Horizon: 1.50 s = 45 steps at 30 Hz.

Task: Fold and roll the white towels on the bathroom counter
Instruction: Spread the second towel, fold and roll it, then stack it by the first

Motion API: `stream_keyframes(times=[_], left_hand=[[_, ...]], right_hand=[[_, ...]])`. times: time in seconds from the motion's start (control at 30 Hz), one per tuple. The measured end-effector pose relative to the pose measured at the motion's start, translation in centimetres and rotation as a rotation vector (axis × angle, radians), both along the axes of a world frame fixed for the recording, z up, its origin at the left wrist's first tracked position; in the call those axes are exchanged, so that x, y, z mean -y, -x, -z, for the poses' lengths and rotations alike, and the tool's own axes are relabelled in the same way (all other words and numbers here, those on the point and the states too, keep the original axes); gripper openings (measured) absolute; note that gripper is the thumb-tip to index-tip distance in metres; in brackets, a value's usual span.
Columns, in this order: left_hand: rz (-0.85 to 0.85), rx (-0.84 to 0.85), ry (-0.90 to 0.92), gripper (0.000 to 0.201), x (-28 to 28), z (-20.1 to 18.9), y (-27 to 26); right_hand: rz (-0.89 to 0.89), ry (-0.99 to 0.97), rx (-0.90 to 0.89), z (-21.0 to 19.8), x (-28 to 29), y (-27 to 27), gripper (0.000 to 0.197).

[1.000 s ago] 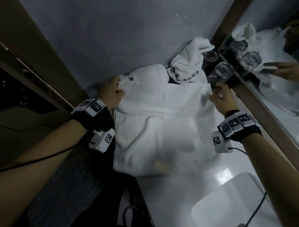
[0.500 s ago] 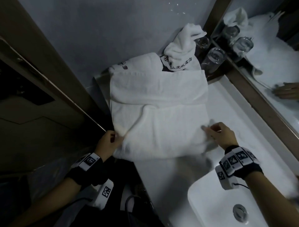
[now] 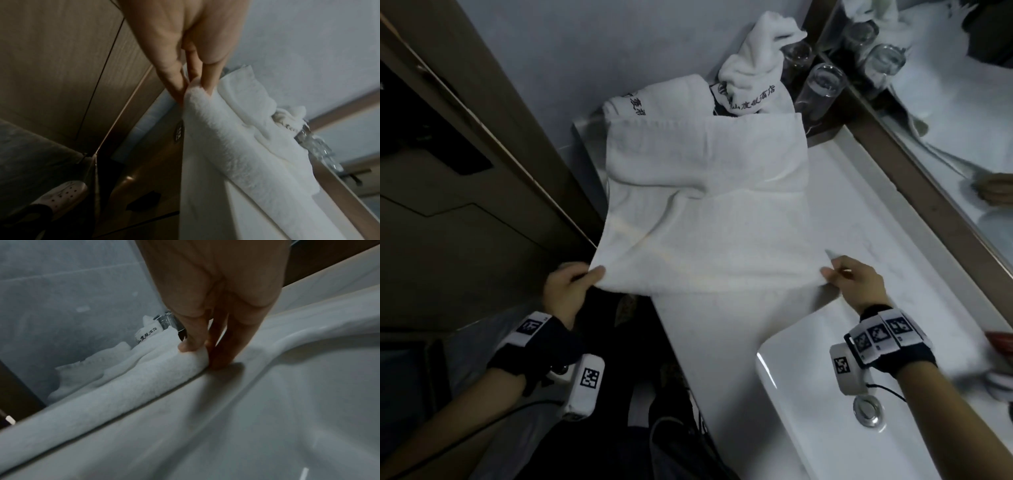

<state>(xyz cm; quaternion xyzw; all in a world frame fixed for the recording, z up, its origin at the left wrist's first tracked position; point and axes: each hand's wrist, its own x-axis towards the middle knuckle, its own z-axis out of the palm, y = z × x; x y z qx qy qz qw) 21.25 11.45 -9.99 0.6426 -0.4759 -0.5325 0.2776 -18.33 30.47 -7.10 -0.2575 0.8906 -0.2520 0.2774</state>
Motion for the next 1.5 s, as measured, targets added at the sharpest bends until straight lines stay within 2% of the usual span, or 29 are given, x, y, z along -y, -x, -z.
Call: stream_keyframes(times=[0.07,0.1,0.17,0.23,0.33,0.37,0.43,0.5,0.6,0.7,0.77,0.83,0.9,1.0,1.07,1.2,1.27,1.33,1.5], left_hand=[[0.096,-0.04,-0.079,0.008,-0.8,-0.2,-0.4],[0.131,-0.064,-0.13,0.011,-1.4,-0.2,-0.4],[0.135,-0.089,-0.202,0.015,-2.2,-0.1,-0.5],[0.138,-0.076,-0.242,0.014,-2.8,-0.1,-0.7],[0.241,-0.043,-0.361,0.002,-3.3,-0.5,-1.1],[0.268,-0.048,-0.38,0.007,-3.7,-0.6,-1.2],[0.338,0.015,-0.355,0.016,-4.2,-0.4,-1.2],[0.381,0.088,-0.308,0.018,-4.7,-0.4,-1.0],[0.334,0.011,-0.343,0.017,-5.3,-0.3,-0.6],[0.323,-0.047,-0.336,0.009,-5.6,-0.6,-0.5],[0.33,-0.02,-0.301,0.016,-5.8,-0.6,-0.7],[0.277,-0.042,-0.273,0.022,-6.1,-0.8,-1.0],[0.203,-0.113,-0.247,0.017,-6.5,-1.1,-1.3],[0.153,-0.192,-0.216,0.016,-7.4,-1.6,-1.7],[0.174,-0.178,-0.192,0.019,-7.8,-1.8,-2.0],[0.353,0.096,-0.115,0.023,-8.3,-1.2,-2.6],[0.387,0.182,-0.121,0.028,-8.4,-0.8,-2.9],[0.382,0.216,-0.171,0.028,-8.6,-0.6,-3.1],[0.375,0.122,-0.268,0.073,-9.2,-0.9,-3.6]], right_hand=[[-0.04,-0.04,0.029,0.1,-1.0,0.1,0.013],[-0.049,-0.054,0.048,0.2,-1.4,0.2,0.019],[-0.047,-0.042,0.098,0.3,-1.9,0.5,0.027],[-0.059,-0.04,0.125,0.1,-2.2,0.5,0.025],[-0.179,-0.203,0.063,-0.4,-2.5,0.5,0.026],[-0.23,-0.275,0.048,-0.7,-2.4,0.5,0.027],[-0.288,-0.32,0.075,-1.1,-2.1,0.4,0.026],[-0.267,-0.287,0.131,-1.8,-1.7,-0.2,0.033],[-0.254,-0.304,0.021,-2.1,-1.1,-1.2,0.047],[-0.153,-0.25,-0.001,-1.3,-1.8,-1.5,0.042],[-0.047,-0.161,0.088,-0.6,-2.9,-1.3,0.036],[0.051,-0.073,0.293,-0.2,-4.0,-1.3,0.023],[0.113,-0.026,0.457,0.2,-5.1,-1.3,0.013],[0.057,-0.051,0.38,1.0,-6.3,-1.2,0.028],[0.022,-0.072,0.327,1.1,-6.6,-1.5,0.037],[-0.004,-0.184,0.222,1.6,-7.0,-2.7,0.046],[0.0,-0.208,0.176,1.8,-7.2,-3.3,0.04],[0.041,-0.194,0.185,1.8,-7.6,-4.0,0.024],[-0.01,-0.229,0.178,1.7,-8.3,-5.4,0.017]])
